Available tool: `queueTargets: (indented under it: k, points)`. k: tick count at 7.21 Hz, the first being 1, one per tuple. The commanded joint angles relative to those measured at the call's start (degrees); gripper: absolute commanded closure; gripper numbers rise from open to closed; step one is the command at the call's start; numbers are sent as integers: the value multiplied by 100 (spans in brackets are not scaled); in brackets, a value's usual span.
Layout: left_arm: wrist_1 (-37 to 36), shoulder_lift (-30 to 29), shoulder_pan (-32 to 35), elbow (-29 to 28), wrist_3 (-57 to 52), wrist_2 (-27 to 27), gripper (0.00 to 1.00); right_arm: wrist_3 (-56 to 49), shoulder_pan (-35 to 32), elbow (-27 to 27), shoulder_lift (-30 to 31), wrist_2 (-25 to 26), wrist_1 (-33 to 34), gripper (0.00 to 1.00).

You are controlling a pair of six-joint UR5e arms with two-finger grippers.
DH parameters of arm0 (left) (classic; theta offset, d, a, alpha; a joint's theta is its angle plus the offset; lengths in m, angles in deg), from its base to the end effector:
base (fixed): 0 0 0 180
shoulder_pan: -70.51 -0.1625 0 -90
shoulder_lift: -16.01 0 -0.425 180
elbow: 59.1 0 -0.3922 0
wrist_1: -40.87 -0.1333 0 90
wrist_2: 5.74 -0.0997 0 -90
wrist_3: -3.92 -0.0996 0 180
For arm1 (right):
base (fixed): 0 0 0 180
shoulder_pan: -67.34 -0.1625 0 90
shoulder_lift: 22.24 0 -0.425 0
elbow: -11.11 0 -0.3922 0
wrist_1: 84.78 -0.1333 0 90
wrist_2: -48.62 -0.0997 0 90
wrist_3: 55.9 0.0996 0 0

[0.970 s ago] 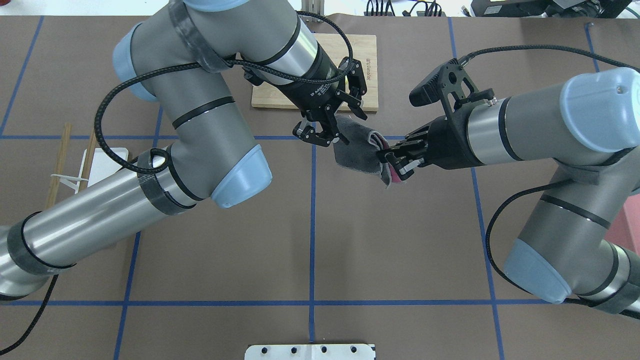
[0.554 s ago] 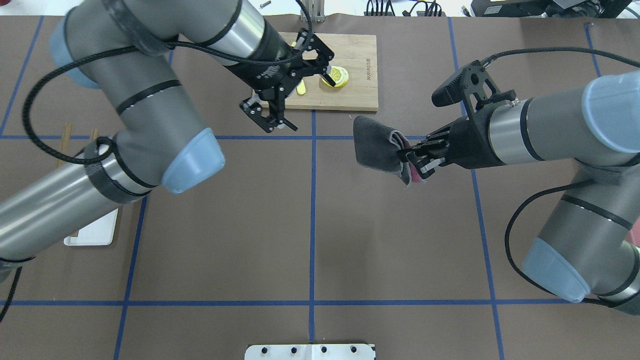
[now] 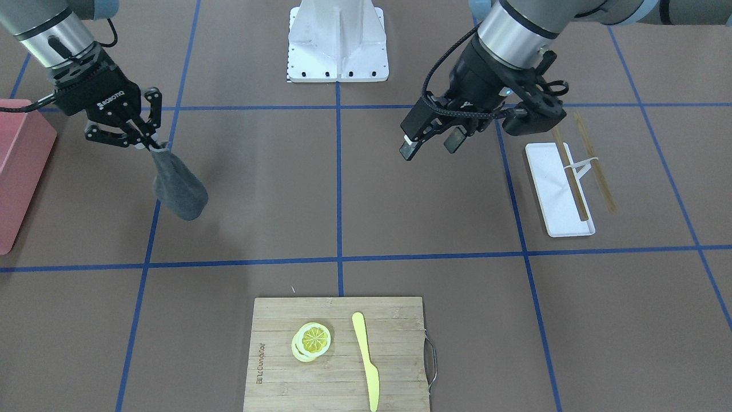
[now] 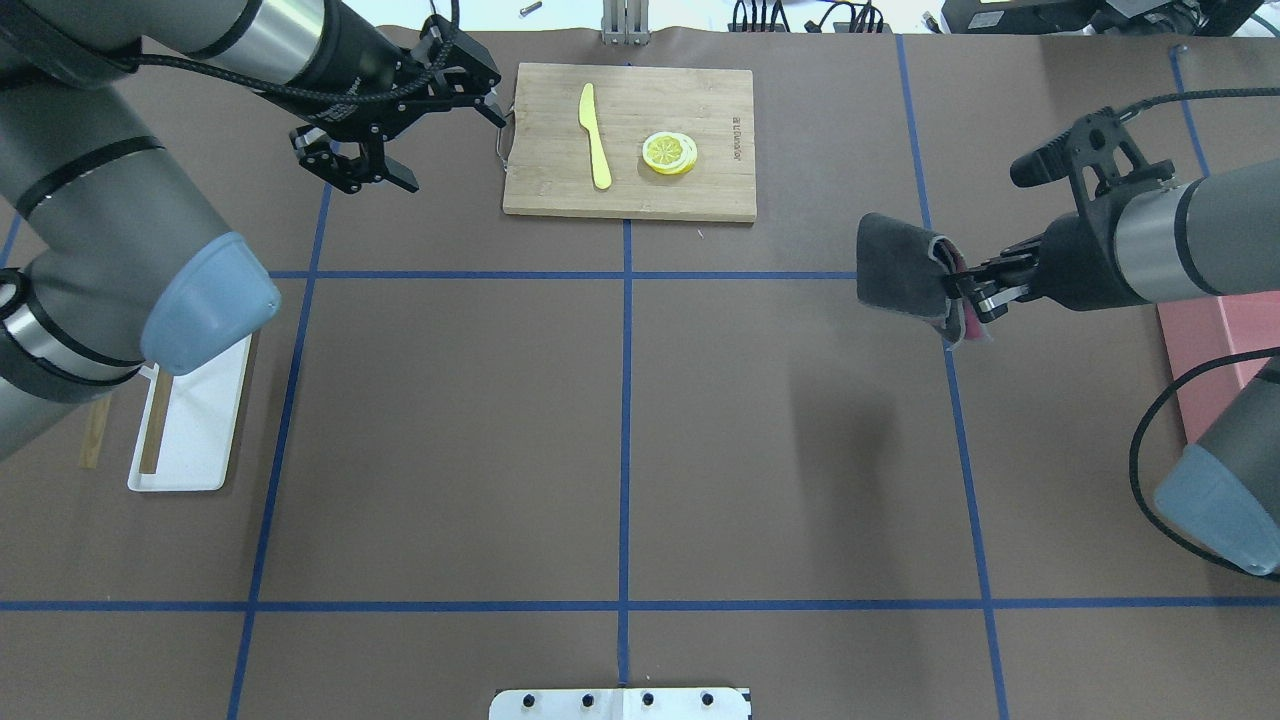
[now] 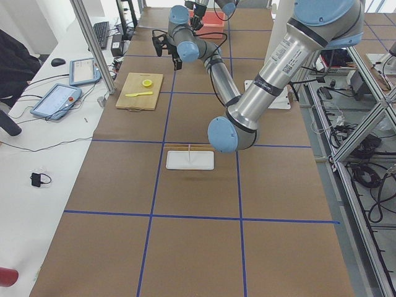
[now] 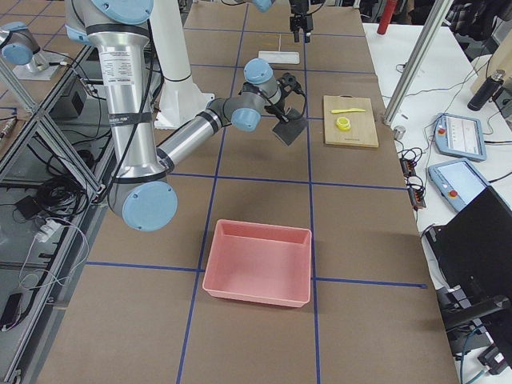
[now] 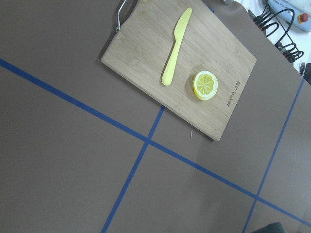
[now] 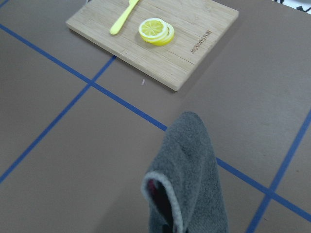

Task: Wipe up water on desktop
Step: 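Open the left gripper and withdraw it while the right gripper carries the cloth away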

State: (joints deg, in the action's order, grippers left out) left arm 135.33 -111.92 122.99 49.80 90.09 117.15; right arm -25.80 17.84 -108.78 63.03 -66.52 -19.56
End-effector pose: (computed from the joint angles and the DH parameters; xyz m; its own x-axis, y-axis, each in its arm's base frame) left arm 0.3008 -0.5218 0.1222 0.3170 -0.3208 -0.8925 0.3556 0.9126 -0.2017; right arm -0.2466 -0.4288 0.3233 0.5559 -0.5551 0.6188 0.0599 0.7692 0.6362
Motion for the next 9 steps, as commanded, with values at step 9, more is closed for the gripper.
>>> queueTargets:
  k: [9]
  points:
    - [-1535,2940,2703,652,-6611,-670,2,-1762,377,1097,-186,1547,1590,100]
